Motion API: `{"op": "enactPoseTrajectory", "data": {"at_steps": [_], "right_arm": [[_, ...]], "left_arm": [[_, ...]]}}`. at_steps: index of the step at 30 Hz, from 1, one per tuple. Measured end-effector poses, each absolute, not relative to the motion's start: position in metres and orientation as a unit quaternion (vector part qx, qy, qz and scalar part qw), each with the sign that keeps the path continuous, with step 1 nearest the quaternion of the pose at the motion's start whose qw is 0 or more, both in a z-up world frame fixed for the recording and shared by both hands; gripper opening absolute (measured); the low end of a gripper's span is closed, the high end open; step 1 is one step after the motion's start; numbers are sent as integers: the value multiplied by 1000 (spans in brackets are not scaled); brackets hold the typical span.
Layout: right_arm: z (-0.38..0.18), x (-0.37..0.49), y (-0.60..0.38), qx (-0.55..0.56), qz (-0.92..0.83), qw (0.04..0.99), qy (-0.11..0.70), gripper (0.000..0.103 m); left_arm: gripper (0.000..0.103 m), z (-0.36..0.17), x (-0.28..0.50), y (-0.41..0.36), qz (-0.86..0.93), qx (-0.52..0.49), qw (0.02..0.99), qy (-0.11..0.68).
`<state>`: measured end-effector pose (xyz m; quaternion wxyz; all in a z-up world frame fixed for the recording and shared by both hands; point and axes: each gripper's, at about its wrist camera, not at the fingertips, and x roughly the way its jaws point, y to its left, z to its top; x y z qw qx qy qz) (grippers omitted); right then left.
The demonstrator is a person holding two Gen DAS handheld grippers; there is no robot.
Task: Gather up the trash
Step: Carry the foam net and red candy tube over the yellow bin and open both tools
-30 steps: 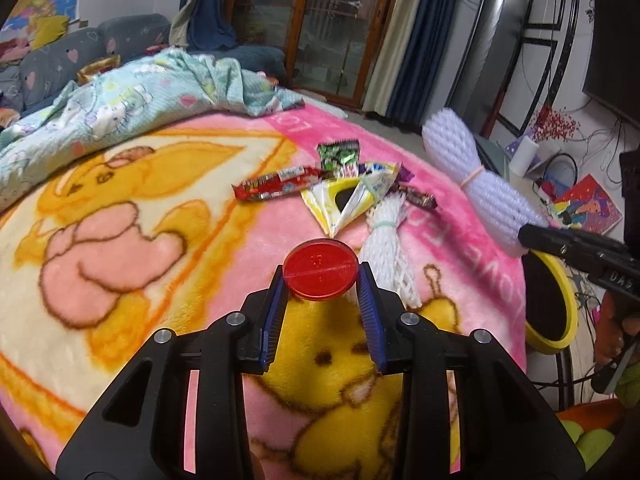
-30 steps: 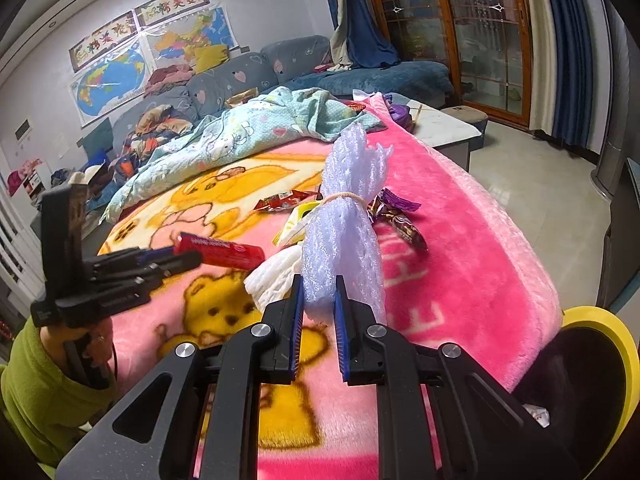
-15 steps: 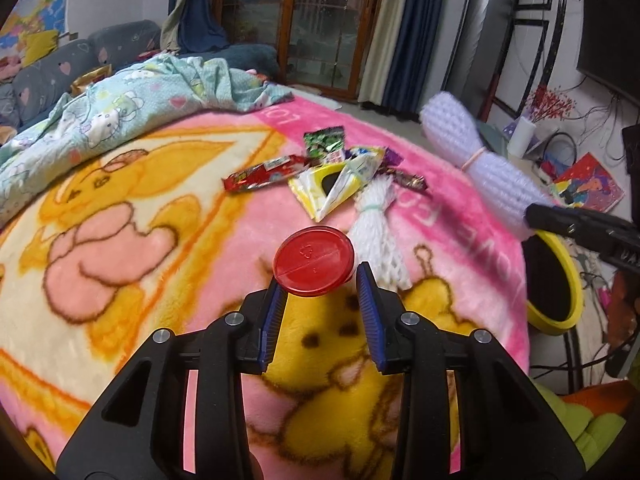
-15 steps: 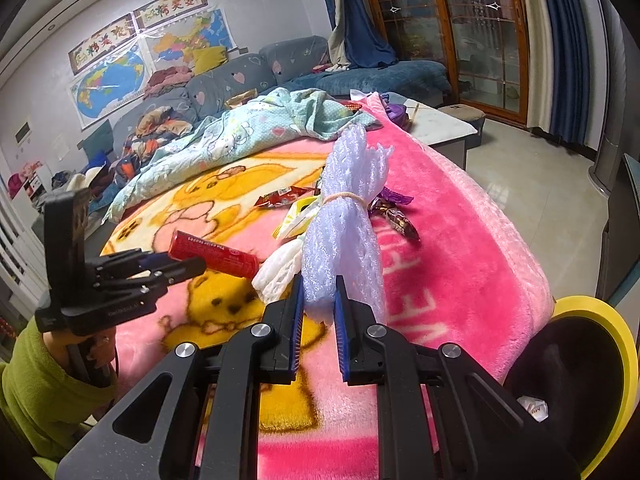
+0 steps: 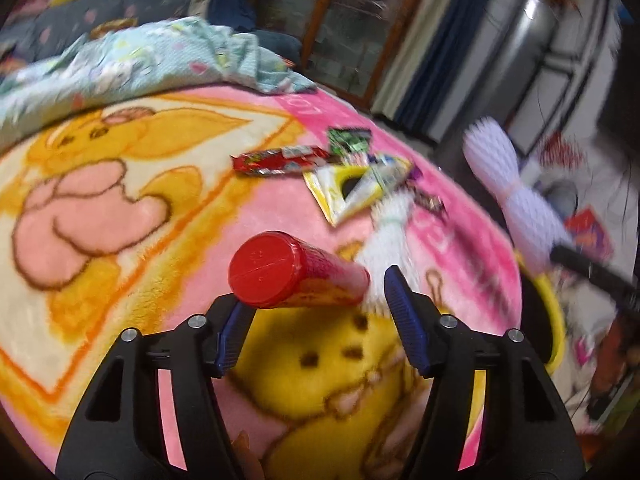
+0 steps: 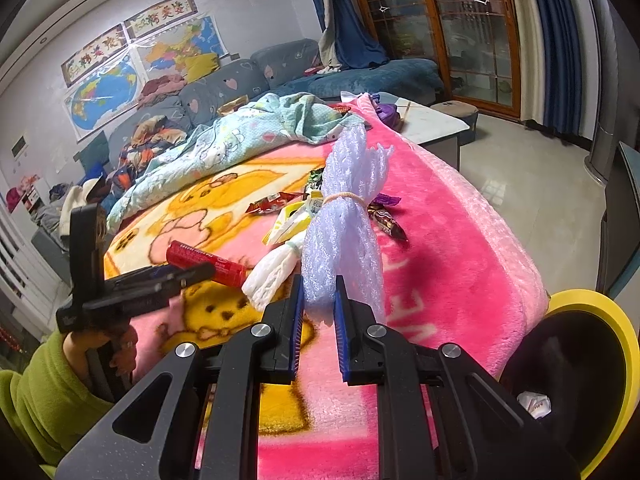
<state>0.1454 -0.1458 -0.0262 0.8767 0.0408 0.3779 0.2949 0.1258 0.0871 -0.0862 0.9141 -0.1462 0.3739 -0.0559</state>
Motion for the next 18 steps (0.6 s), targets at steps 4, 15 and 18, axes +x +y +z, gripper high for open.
{"op": "enactPoseTrajectory", "data": {"at_steps": [4,15,18], "right_arm": [[-25,147,-145,41,292,878,378,14],[-14,151,-163,54,271,890,363,14],[-12,152,-174,62,260,894,359,14]], "left_arm": [[33,-88,133,95,-60,-185,908,371],[29,-45,120,66,-87,-160,929,323],[29,-36,118,50,-104,-150,931,317]]}}
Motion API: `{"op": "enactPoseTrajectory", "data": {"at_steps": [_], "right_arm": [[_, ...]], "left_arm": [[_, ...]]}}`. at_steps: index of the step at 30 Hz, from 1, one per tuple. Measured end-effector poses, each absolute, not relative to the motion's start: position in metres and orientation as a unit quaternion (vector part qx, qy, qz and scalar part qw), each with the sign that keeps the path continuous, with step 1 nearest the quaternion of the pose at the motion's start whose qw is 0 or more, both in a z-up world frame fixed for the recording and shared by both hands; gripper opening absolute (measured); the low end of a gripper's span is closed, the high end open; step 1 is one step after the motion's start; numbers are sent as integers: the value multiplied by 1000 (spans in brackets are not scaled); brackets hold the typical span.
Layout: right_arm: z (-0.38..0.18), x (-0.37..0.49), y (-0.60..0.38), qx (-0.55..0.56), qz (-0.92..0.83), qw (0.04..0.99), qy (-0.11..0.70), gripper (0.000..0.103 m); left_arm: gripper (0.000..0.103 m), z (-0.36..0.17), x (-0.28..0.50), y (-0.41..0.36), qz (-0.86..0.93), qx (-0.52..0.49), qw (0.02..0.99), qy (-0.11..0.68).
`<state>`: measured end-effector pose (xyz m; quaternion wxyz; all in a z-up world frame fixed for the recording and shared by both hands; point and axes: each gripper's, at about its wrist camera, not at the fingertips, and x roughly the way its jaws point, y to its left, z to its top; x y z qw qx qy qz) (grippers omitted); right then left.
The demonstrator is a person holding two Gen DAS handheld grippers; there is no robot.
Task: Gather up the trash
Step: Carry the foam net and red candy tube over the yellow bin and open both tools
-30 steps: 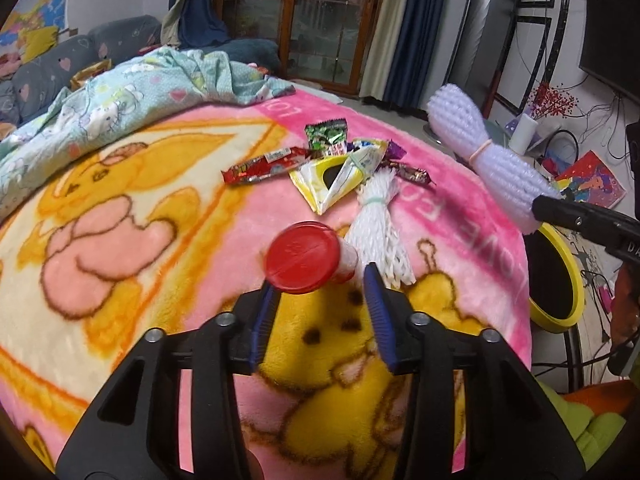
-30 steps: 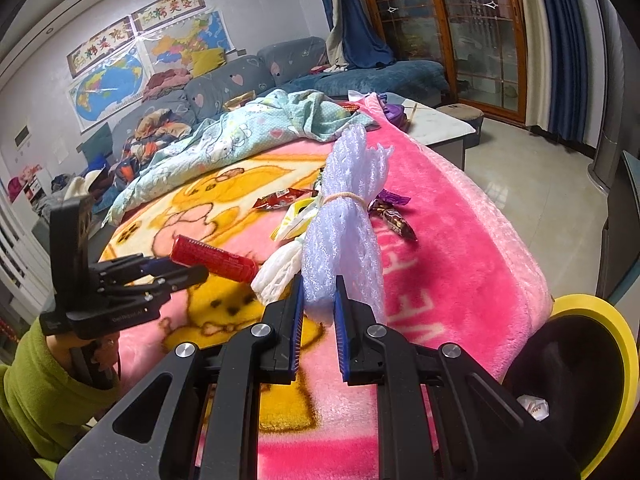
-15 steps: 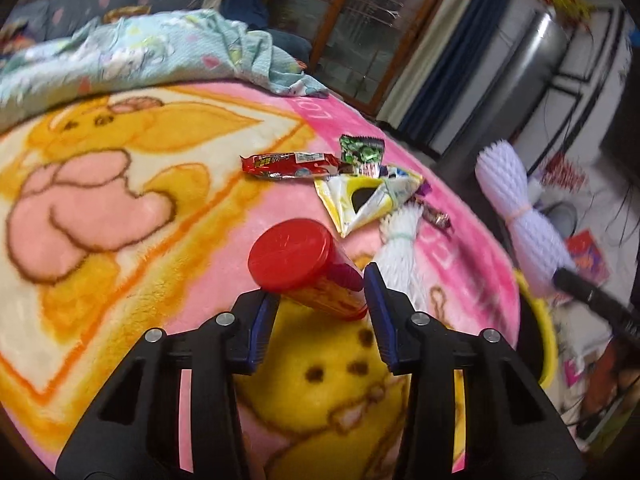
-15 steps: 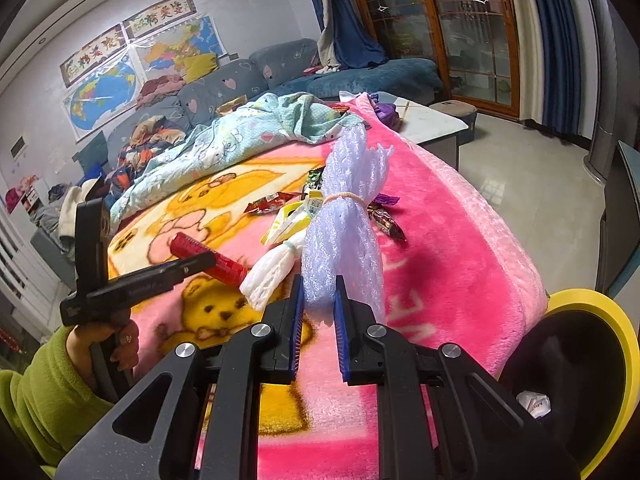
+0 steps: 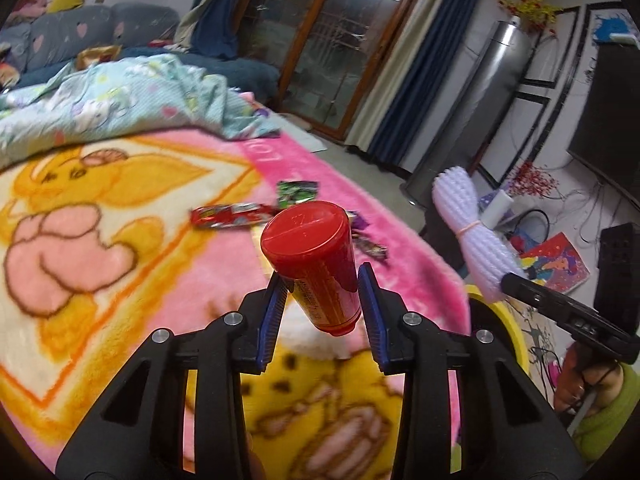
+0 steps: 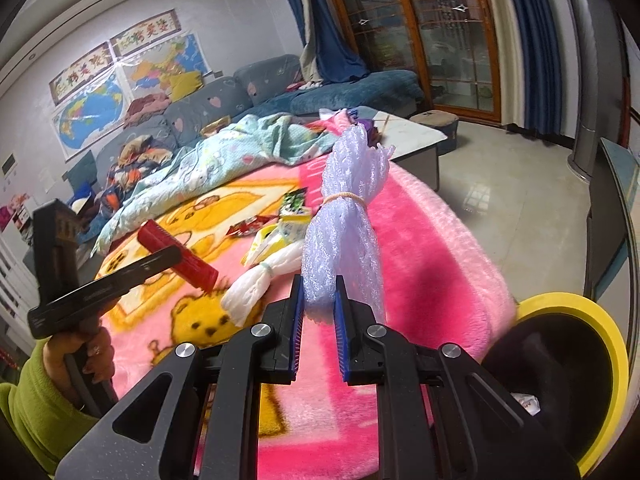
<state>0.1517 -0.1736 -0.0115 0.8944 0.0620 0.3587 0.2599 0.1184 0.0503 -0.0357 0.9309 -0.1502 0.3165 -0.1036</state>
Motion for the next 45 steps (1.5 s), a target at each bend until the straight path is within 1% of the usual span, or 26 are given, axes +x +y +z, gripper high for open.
{"op": "enactPoseTrajectory", "data": {"at_steps": [7,22,45], "right_arm": [[-10,149,-195,77,237,901,354,14],[-16,141,-253,114,181,911,353,14],[-63,124,-351,177,89,893,405,14]], "left_arm": [[29,-27,118,12,-142,-126,931,313],[28,-27,125,-56,-199,-83,923,319],[28,-57,123,-158,-288,-29,895,339]]}}
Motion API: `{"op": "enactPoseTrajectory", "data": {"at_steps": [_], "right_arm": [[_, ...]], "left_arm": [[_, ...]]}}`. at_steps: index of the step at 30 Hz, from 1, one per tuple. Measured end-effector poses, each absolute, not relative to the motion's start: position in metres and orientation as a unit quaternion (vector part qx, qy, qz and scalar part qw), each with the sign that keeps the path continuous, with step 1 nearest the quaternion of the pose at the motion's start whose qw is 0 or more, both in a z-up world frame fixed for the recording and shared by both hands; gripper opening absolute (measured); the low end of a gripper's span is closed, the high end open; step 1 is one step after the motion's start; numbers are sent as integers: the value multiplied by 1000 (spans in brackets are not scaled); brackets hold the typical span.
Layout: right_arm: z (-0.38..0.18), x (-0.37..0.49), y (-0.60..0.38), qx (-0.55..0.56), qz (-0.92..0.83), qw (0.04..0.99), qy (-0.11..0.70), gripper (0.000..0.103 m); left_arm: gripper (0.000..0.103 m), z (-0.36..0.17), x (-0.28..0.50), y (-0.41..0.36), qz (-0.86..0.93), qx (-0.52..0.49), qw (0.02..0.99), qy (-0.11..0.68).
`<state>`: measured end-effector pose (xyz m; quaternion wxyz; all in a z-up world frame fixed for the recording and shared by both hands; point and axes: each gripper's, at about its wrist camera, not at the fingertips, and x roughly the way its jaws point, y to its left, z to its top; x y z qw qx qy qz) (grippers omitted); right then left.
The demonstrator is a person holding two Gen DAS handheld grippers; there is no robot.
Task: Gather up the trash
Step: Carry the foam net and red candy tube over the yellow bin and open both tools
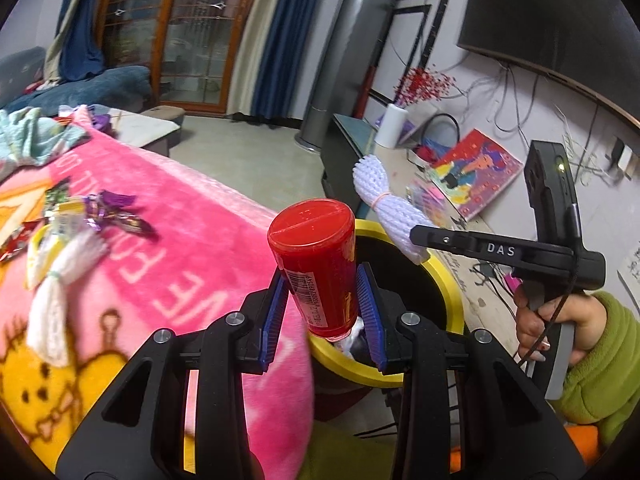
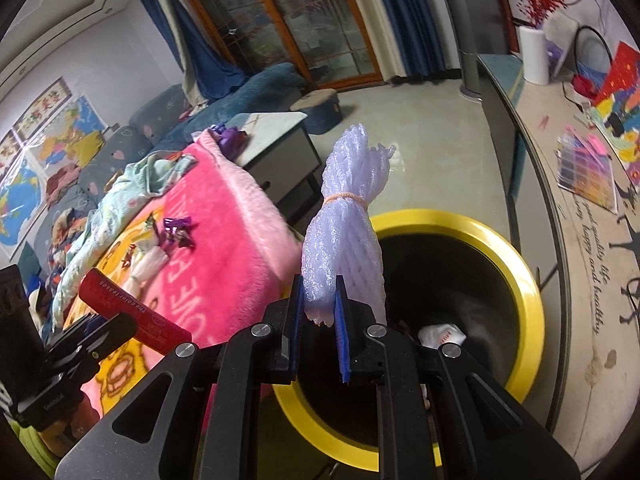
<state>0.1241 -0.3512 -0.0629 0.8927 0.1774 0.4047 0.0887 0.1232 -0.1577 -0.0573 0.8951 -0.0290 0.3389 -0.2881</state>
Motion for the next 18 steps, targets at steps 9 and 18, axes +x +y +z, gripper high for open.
{"op": "enactPoseTrajectory", "data": {"at_steps": [9,18], "right_arm": [[-82,115,-369,166,89,879,438,14],[-110,110,-384,168,77,861,474,16]], "left_arm": [[28,-81,127,-195,-320,-11,876,361],[28,-113,142,-218,-328,-11,853,407]]}}
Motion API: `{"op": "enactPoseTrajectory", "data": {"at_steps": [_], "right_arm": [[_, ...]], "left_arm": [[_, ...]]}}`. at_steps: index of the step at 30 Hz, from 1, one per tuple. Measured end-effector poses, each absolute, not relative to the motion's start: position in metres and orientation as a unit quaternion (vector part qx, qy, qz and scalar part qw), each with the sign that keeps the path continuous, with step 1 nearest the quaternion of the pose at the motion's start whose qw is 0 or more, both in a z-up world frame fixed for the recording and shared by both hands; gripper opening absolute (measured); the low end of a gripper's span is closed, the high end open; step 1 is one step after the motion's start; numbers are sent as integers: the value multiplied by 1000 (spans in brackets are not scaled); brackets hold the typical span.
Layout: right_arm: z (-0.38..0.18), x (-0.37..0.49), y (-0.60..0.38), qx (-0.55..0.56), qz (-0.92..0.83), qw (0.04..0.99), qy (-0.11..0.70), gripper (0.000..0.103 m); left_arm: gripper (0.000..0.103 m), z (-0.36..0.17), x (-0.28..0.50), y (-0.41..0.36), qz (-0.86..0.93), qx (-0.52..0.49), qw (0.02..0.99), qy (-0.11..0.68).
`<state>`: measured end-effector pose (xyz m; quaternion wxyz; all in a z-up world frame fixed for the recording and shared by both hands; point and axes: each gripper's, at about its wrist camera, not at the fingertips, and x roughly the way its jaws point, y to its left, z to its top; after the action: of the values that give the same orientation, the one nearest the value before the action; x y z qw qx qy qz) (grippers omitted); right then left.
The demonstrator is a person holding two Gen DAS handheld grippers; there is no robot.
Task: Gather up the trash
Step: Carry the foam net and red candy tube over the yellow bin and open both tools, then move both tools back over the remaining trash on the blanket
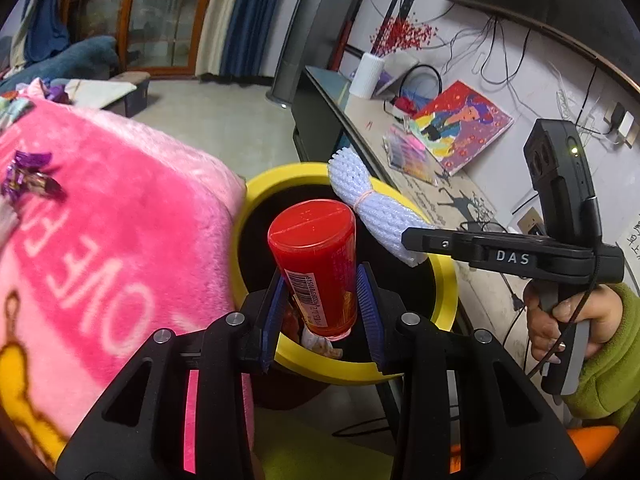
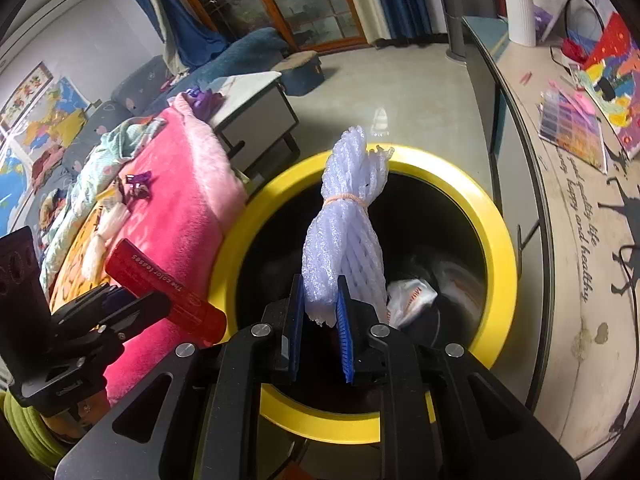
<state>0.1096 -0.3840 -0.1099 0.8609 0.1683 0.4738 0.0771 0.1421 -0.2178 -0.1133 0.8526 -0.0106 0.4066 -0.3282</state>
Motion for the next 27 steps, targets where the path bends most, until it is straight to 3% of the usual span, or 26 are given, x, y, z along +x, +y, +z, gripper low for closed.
{"op": "enactPoseTrajectory", "data": {"at_steps": [2,5,8,11,12,14,18,27], "right_arm": [[-114,110,-389,170,71,858,479,17],[-119,110,-397,184,57,855,482,30],[-121,110,-403,189,47,854,482,34],[-119,109,-405,196,43,857,474,38],[-117,110,-404,197,42,859,470,41],[-112,110,-402,198,44,865,460,49],[-96,109,-396,193,38,878,436,67],[-68,105,-379,164,17,906,391,79]], "left_arm": [[28,-118,145,-222,-330,-11,847,416],[30,-127,151,-228,-329,-13,839,433],[49,-132,156,-228,-322,-16,838,441],[60,-129,154,-225,-319,-12,843,432],[70,-126,152,-223,-317,-8,848,424],[79,-120,149,-219,-314,-3,855,413],[92,-110,146,-207,-299,5,870,392],[92,-83,139,-178,-241,33,909,339]]}}
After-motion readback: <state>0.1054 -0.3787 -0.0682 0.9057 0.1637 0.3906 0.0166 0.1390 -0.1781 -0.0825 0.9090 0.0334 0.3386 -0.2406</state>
